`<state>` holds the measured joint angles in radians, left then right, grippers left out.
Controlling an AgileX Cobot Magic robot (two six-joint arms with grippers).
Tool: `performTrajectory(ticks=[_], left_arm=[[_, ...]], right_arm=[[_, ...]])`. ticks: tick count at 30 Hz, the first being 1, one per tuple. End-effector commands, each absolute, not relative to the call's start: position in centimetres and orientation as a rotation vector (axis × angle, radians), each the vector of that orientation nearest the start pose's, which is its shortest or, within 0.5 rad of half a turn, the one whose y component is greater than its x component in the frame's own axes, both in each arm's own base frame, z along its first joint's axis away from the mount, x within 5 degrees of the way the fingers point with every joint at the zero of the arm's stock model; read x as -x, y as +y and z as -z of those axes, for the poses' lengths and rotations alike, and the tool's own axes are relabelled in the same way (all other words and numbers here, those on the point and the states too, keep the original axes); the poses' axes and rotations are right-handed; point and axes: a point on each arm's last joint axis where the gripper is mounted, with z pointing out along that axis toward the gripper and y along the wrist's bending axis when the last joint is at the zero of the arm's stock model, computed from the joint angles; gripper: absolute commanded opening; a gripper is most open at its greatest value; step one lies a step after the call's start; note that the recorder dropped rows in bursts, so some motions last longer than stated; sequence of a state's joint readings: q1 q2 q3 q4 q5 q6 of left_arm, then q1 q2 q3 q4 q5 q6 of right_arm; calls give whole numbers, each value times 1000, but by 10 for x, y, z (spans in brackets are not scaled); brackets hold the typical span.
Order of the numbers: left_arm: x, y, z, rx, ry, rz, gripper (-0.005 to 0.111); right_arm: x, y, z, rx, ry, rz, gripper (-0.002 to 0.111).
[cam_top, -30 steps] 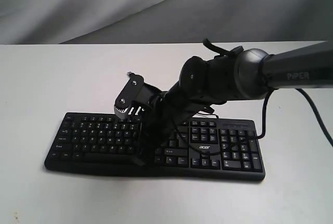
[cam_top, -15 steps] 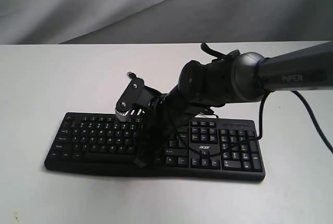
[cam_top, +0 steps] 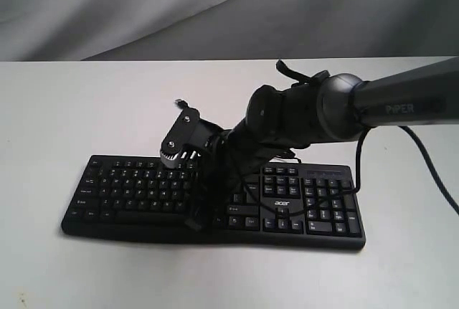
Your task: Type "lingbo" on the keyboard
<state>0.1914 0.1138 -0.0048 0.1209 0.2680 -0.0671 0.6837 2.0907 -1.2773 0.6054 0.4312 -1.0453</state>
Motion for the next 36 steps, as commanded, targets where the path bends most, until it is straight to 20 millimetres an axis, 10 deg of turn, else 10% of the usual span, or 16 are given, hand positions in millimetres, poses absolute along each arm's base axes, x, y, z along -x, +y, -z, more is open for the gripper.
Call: performTrajectory(ticks=[1, 36], left_arm=[[-61, 15, -183, 160, 1860, -192, 1], [-61, 15, -183, 160, 1860, -192, 1]], right_arm=[[-313, 278, -129, 1520, 2156, -371, 0], [-329, 296, -117, 1512, 2171, -429, 0]])
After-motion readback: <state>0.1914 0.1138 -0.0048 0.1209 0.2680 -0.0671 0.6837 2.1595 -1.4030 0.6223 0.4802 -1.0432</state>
